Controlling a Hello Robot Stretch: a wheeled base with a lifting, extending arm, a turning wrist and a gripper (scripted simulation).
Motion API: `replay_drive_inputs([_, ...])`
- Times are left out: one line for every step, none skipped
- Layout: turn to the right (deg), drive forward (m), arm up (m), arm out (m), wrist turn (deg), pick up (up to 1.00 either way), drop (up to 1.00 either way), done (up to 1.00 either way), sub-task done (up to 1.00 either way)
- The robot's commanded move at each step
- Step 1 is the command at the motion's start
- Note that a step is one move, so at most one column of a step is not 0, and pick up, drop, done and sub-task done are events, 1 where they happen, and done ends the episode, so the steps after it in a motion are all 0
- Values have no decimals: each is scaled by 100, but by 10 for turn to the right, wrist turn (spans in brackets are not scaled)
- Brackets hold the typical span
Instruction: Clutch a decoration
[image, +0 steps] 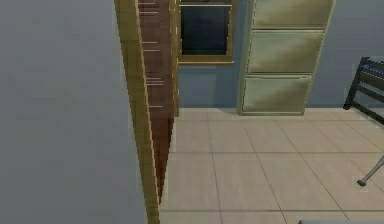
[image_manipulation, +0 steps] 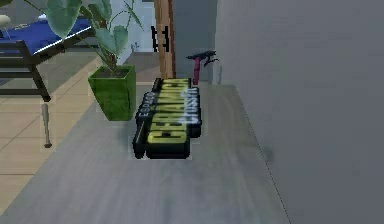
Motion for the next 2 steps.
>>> replay_drive_inputs([0, 0, 50, 0, 0, 0, 0, 0, 0])
replay_drive_inputs([0, 0, 38, 0, 0, 0, 0, 0, 0])
